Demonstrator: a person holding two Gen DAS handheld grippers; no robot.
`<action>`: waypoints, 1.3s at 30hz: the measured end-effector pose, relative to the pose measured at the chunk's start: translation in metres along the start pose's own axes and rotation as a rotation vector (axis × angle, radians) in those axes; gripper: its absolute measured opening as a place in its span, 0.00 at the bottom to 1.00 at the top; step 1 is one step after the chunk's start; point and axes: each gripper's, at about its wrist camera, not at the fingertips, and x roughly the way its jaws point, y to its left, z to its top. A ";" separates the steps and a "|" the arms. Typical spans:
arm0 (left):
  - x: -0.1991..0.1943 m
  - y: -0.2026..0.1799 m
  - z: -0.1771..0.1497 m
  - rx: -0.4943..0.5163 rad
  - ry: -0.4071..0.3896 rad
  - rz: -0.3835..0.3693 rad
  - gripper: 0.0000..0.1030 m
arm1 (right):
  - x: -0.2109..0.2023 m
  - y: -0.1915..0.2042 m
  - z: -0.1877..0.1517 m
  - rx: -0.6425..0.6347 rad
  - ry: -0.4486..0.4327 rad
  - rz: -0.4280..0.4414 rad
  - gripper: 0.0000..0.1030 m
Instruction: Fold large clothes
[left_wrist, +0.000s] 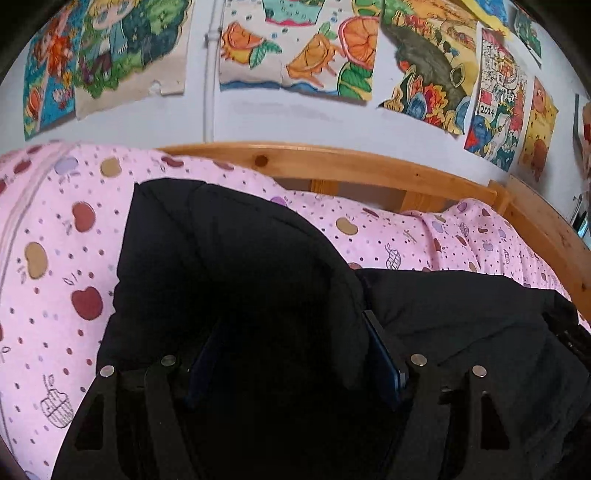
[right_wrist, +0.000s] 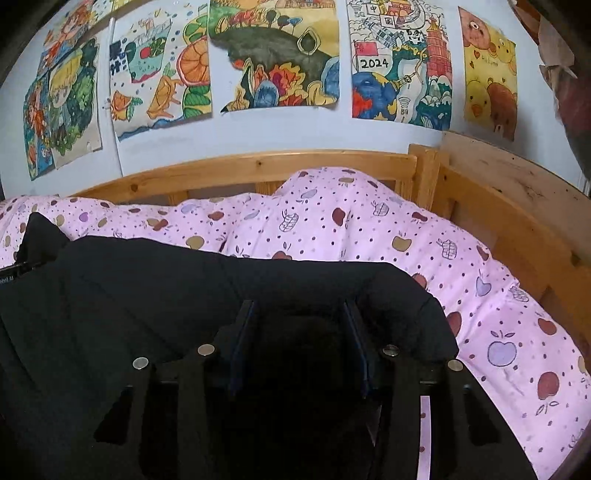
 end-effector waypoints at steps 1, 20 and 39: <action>-0.001 0.004 0.000 -0.017 -0.010 -0.032 0.69 | 0.000 0.000 0.000 0.000 0.000 0.002 0.40; -0.030 0.015 0.043 -0.026 -0.068 0.141 0.69 | -0.037 -0.014 0.009 0.047 -0.082 0.030 0.44; -0.092 -0.020 0.014 0.130 -0.203 -0.250 0.67 | -0.071 0.015 0.014 -0.046 -0.114 0.120 0.53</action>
